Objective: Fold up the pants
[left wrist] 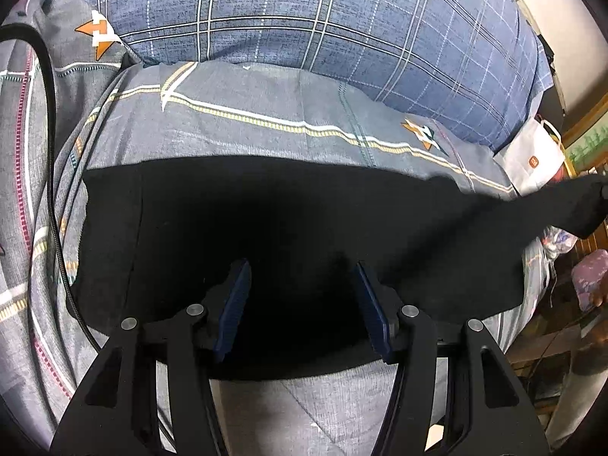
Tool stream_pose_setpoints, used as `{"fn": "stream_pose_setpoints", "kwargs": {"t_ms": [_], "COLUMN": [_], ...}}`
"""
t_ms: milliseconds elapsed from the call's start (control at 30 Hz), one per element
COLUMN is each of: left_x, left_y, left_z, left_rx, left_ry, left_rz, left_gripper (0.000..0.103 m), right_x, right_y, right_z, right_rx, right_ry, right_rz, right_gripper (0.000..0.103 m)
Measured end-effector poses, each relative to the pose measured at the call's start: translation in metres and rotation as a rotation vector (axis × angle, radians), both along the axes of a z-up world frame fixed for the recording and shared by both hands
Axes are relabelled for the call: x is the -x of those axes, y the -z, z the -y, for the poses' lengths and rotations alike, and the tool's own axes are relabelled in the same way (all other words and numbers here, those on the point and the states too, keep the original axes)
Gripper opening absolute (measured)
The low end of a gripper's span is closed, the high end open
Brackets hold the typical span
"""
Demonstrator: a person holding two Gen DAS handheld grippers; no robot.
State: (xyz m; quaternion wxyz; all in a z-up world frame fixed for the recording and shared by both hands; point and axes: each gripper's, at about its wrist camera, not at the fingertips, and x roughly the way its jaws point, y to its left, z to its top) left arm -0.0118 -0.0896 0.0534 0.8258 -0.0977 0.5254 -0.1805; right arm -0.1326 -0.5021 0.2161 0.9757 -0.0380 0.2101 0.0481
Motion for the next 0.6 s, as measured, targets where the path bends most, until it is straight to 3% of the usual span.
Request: {"fn": "stream_pose_setpoints", "kwargs": {"t_ms": [67,167,267,400,500,567,600], "left_x": [0.002,0.001,-0.002,-0.001,0.004,0.008,0.01], "left_y": [0.004,0.009,0.008,-0.002,-0.012,-0.017,-0.018], "left_z": [0.001,0.002,0.003,-0.007,-0.028,-0.043,-0.052], "left_rx": [-0.012,-0.026,-0.024,-0.004,0.026,0.03,0.028], "left_ry": [0.009,0.017,0.019,0.005,-0.03,-0.056,-0.073], "left_rz": [-0.009,-0.022,-0.022,-0.009,0.008,0.014,0.017], "left_gripper": [0.056,0.056,0.056,0.056,0.056,0.056,0.056], "right_x": [0.017,0.037,0.057,0.061,0.062,0.059,0.055], "right_y": [0.03,0.104,0.138,0.131,0.111,0.097,0.091], "right_z": [-0.003,-0.001,0.015,0.056,0.077,0.068,0.053], "right_rx": [0.066,0.182,0.179,0.073,-0.099,-0.234,-0.305], "right_ry": [-0.06,-0.075,-0.037,0.135,0.226,0.172,0.093], "right_rz": [-0.061,-0.335,-0.456,-0.513,-0.485,-0.455,-0.426], "right_gripper": [0.006,0.006,0.006,0.01,0.012,0.022,0.028]}}
